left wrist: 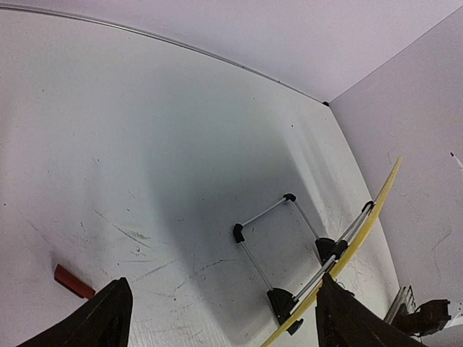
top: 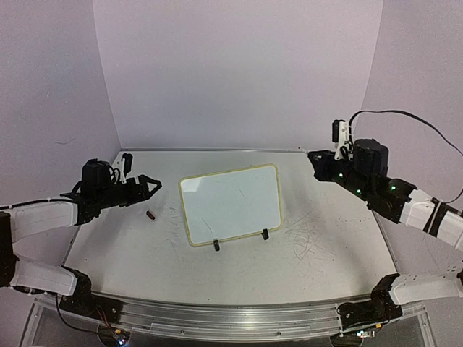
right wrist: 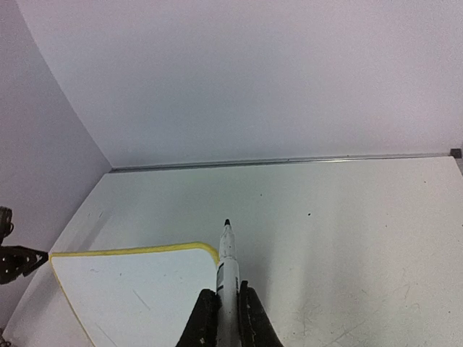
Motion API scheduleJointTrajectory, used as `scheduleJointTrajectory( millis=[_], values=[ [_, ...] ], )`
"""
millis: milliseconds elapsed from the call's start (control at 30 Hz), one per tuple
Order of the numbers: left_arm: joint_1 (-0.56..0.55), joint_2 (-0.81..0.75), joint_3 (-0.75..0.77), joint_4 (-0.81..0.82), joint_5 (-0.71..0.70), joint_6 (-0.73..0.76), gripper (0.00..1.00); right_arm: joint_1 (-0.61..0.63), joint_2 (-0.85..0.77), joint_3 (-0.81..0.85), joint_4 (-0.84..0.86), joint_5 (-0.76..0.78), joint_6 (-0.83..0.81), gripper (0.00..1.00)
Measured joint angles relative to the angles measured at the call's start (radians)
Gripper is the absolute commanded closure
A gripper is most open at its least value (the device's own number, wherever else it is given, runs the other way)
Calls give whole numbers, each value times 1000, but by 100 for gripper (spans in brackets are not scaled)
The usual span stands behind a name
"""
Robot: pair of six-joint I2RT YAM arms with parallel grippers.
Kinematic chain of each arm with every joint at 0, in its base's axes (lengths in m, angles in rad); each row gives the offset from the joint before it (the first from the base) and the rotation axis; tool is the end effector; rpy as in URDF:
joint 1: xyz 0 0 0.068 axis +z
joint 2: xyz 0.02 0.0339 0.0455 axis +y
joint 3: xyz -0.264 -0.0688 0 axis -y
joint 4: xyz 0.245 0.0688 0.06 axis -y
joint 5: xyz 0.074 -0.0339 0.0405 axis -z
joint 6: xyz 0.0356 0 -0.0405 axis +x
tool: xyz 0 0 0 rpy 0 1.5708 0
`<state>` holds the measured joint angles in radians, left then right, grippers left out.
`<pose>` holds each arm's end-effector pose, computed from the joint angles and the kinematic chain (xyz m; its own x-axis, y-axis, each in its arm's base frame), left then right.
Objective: Write a sentence on the whiteboard
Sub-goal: Hold the whiteboard at the center of the board.
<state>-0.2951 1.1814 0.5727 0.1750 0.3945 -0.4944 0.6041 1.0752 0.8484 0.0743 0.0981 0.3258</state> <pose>0.2372 -0.0864 0.2220 -0.6397 -0.2634 -0.7221 0.3393 0.7462 -0.5727 0.2117 0.1419 0.3325 -0.2739 0.1980 -0.9412 -0.4201 0.8557 0.3023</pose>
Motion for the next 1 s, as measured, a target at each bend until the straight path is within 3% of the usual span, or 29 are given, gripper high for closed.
scheduleJointTrajectory(
  millis=[433,800,1000],
  values=[
    [0,28,-43,91,54,-15,11,365,248,183,-4,80,-139,100],
    [0,148,-118,374,286,-132,13,434,450,209,124,13,-130,100],
    [-13,164,-128,489,402,-142,25,438,481,212,181,-28,-131,100]
  ],
)
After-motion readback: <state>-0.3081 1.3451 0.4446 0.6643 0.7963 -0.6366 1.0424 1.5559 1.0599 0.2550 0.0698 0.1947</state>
